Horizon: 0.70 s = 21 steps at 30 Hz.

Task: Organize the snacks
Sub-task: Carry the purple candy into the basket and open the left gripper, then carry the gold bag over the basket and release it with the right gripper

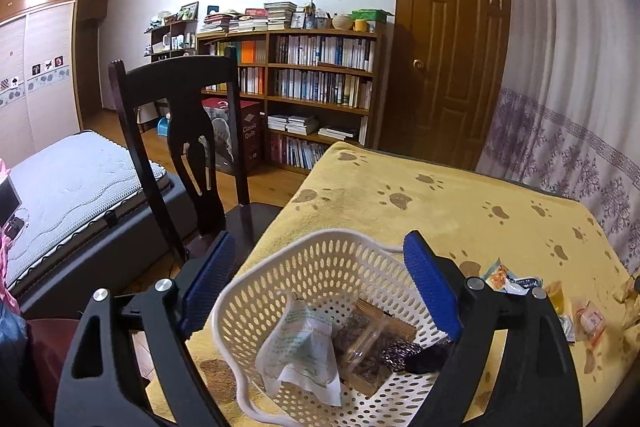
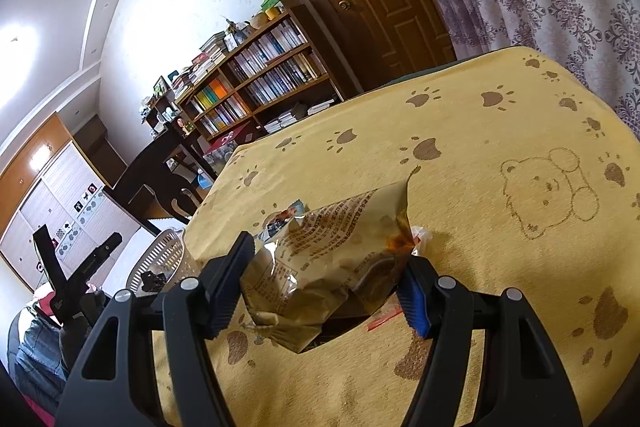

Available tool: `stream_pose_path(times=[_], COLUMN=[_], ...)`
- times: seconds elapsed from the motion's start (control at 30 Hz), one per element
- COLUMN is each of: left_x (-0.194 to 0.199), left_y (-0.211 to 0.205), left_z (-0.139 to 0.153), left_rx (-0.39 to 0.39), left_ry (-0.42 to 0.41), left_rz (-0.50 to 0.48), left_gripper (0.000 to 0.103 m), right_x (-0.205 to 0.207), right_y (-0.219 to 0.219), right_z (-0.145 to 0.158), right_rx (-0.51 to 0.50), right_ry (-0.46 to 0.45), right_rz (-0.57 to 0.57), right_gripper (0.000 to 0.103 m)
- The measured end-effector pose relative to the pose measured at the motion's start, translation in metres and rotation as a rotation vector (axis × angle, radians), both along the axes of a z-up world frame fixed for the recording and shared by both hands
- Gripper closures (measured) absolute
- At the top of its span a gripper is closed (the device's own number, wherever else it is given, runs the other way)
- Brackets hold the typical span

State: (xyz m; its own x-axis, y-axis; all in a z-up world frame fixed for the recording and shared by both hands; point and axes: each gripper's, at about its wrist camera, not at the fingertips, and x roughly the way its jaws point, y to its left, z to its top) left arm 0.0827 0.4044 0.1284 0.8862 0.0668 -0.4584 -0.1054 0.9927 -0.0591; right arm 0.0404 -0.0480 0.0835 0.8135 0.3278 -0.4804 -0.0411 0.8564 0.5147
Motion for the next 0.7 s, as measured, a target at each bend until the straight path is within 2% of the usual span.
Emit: stream_pose_path(times=[0.3,0.5,0.7], left_x=[-0.009,-0.018,-0.027], left_y=[0.015,0.024,0.035], left_z=[0.014,0.024,0.036], left_rx=[-0.033,-0.059,-0.094], left_ry=[-0.028,-0.054,-0.089], left_rz=[0.024,0.033,0.037], left_gripper=[0.016,0.015,0.013], right_x=[-0.004,-0.001,0.012], right_y=[0.022,0.044,0.099], right_z=[0.002,0.011,0.045], right_rx=[-0.01,0.033,0.0], right_ry=[-0.008,-0.015,-0.059], right_rz=[0.051,0.101,0.195], right_gripper=[0.037,0.037,0.037])
